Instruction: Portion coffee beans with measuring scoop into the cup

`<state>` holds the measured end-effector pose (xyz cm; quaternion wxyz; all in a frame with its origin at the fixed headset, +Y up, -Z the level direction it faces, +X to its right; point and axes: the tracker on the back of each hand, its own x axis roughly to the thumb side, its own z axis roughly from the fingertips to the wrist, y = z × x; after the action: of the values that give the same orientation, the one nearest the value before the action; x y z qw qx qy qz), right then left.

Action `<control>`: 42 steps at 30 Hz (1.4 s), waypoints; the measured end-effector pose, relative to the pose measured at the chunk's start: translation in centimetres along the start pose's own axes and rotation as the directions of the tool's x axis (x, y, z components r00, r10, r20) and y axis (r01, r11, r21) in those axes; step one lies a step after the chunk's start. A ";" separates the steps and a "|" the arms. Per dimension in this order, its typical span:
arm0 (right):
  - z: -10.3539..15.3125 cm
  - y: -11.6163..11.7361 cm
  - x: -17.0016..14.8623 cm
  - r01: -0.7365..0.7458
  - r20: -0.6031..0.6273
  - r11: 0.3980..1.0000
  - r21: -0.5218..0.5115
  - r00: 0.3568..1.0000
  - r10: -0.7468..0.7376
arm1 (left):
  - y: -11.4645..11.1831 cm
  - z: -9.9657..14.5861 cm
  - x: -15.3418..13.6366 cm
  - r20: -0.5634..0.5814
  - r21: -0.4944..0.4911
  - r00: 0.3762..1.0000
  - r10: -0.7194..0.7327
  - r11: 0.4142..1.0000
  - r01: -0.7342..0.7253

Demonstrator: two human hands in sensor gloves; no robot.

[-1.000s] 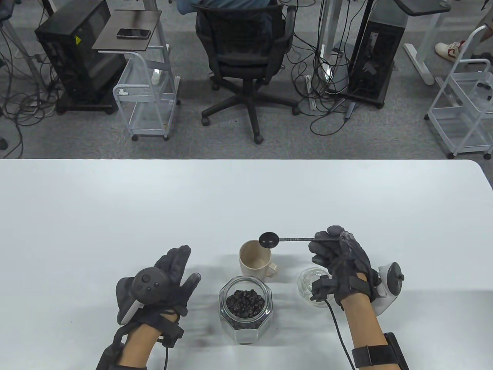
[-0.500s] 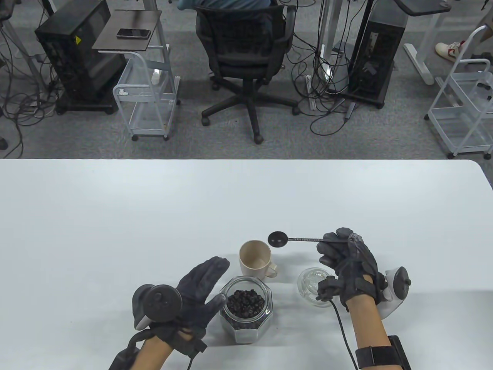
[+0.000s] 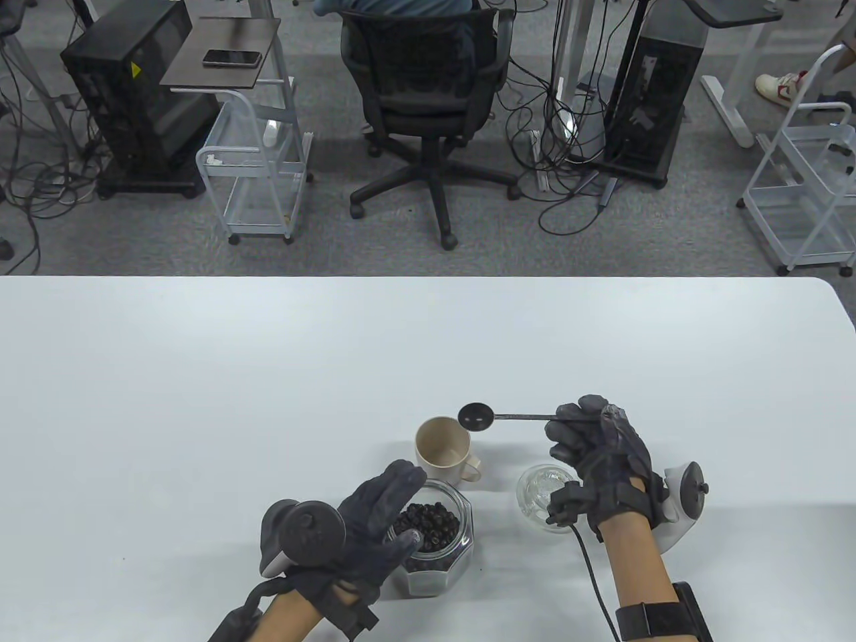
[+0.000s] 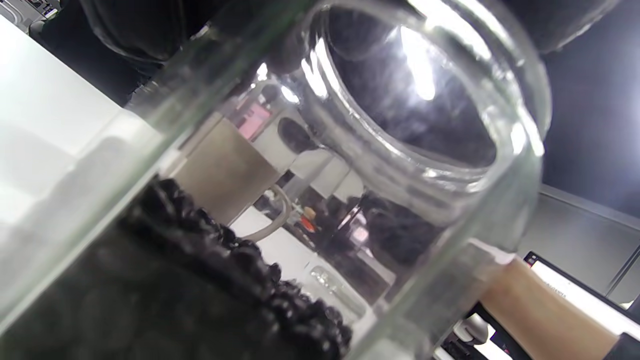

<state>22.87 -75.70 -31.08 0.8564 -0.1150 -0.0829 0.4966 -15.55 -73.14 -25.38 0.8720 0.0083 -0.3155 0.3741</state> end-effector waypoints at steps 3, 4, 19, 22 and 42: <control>0.0 0.0 0.0 0.003 -0.002 1.000 0.006 1.000 -0.003 | -0.2 0.0 -0.3 -0.008 -0.004 0.999 0.032 0.999 -0.032; 0.0 0.1 -0.1 0.004 -0.003 1.000 0.008 1.000 -0.004 | -0.2 0.1 -0.4 -0.008 -0.007 0.999 0.032 0.999 -0.032; 2.2 3.5 2.8 -0.029 0.120 0.982 0.184 0.993 0.007 | -0.5 0.2 -0.6 -0.006 -0.003 0.999 0.044 0.999 -0.044; 3.0 4.6 3.8 -0.124 0.213 0.970 0.210 0.974 0.078 | -0.4 0.2 -0.6 -0.003 -0.008 0.999 0.037 0.999 -0.037; 9.1 11.9 5.7 -0.715 0.753 0.664 0.219 0.557 0.351 | -0.4 0.1 -0.6 -0.012 -0.014 0.999 0.044 0.999 -0.044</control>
<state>13.50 -64.03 -25.54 0.5658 0.2733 -0.2026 0.7511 -15.67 -73.85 -25.53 0.8654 -0.0069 -0.3132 0.3911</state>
